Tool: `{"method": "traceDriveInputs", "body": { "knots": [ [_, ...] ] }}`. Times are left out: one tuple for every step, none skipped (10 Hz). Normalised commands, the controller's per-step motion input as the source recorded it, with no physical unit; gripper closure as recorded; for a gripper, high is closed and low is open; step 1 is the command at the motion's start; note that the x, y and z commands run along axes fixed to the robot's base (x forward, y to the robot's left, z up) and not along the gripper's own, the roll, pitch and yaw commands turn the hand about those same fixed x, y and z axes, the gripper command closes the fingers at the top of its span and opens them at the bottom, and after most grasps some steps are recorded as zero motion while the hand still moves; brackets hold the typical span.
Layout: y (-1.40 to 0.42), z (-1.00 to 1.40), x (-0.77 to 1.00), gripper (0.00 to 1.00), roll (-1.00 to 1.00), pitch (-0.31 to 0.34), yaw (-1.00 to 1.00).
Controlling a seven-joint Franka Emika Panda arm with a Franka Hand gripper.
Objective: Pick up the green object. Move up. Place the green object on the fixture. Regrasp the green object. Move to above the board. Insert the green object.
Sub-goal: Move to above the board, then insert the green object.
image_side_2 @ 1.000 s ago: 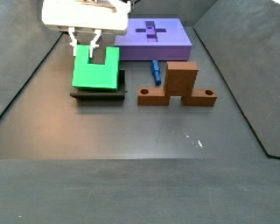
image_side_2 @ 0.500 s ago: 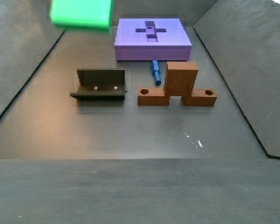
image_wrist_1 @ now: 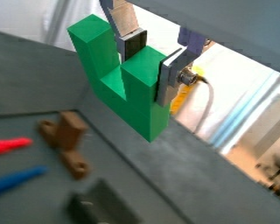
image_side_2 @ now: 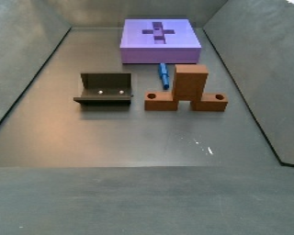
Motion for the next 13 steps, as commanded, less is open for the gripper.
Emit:
{"method": "traceDriveInputs", "body": {
  "knots": [
    [-1.29, 0.23, -1.4, 1.0, -1.0, 0.156, -0.02],
    [-1.31, 0.25, -1.4, 1.0, -1.0, 0.159, -0.01],
    [-1.29, 0.25, -1.4, 1.0, -1.0, 0.156, 0.0],
    [-0.41, 0.06, -0.48, 1.0, -1.0, 0.143, 0.02],
    [-0.1, 0.0, -0.16, 1.0, -1.0, 0.147, 0.02],
    [-0.03, 0.01, -0.03, 1.0, -1.0, 0.149, 0.02],
    [-0.04, 0.02, -0.06, 1.0, -1.0, 0.131, 0.03],
    [0.01, 0.0, -0.08, 1.0, -0.66, 0.033, 0.02],
    [0.03, -0.01, -0.07, 1.0, -0.53, 0.003, 0.02],
    [0.01, 0.01, -0.06, 1.0, -0.27, -0.023, 0.01],
    [0.01, 0.0, -0.04, 1.0, -0.21, -0.025, 0.0],
    [0.0, -0.31, 0.08, 1.0, -0.18, -0.09, 0.0],
    [0.0, -0.54, 0.13, 1.0, -0.26, -0.164, 0.0]
  ]
}}
